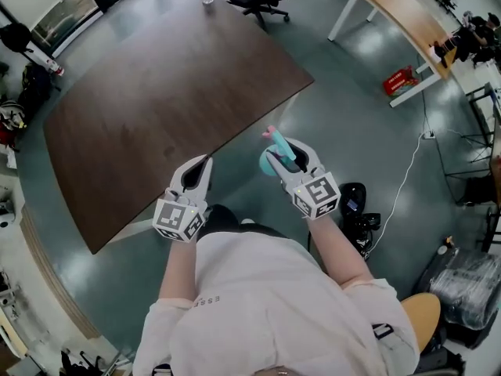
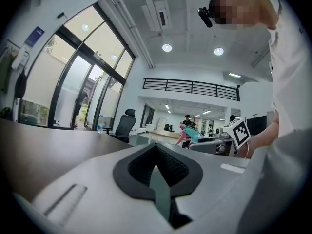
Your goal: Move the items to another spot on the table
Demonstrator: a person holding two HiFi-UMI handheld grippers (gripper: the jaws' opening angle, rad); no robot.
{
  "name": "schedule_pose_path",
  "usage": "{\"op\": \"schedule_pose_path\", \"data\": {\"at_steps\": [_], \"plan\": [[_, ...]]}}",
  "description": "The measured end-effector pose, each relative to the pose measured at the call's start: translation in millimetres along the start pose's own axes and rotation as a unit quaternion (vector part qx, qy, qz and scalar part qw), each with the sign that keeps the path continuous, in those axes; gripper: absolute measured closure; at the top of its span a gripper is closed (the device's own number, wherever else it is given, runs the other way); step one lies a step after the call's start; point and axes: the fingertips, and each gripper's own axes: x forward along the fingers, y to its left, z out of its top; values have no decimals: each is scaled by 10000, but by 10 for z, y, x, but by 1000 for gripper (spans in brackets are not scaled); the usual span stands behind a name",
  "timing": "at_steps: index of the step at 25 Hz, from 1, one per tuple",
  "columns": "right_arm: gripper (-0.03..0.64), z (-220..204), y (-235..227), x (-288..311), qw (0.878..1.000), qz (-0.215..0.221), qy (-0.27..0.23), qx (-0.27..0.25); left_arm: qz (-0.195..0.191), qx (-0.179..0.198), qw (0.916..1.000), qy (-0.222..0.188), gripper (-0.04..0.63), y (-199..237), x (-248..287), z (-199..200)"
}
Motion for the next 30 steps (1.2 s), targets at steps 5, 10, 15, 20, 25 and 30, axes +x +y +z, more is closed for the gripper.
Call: {"op": "schedule_pose_path", "data": {"at_steps": [5, 10, 15, 20, 25, 30], "plan": [[445, -148, -424, -169, 9986, -440, -71, 291, -370, -26, 9992, 123, 578, -133, 475, -58], [445, -192, -952, -111, 9953, -880, 30, 402, -654, -154, 9976, 153, 578, -58, 1041, -49], [445, -28, -1485, 164, 9950, -984, 146, 66, -755, -205, 9969, 77, 579, 158, 1680, 97], [445, 158, -1994, 569, 9953, -957, 115, 5, -814, -205, 9965, 15, 578, 392, 2234, 276], [445, 208, -2267, 973, 9971, -758, 87, -32, -696, -163, 9974, 26, 579, 585, 2515, 296], [445, 230, -2407, 1422, 9992, -351, 142, -128, -313, -247, 9992, 35, 578, 862, 2656, 298]]}}
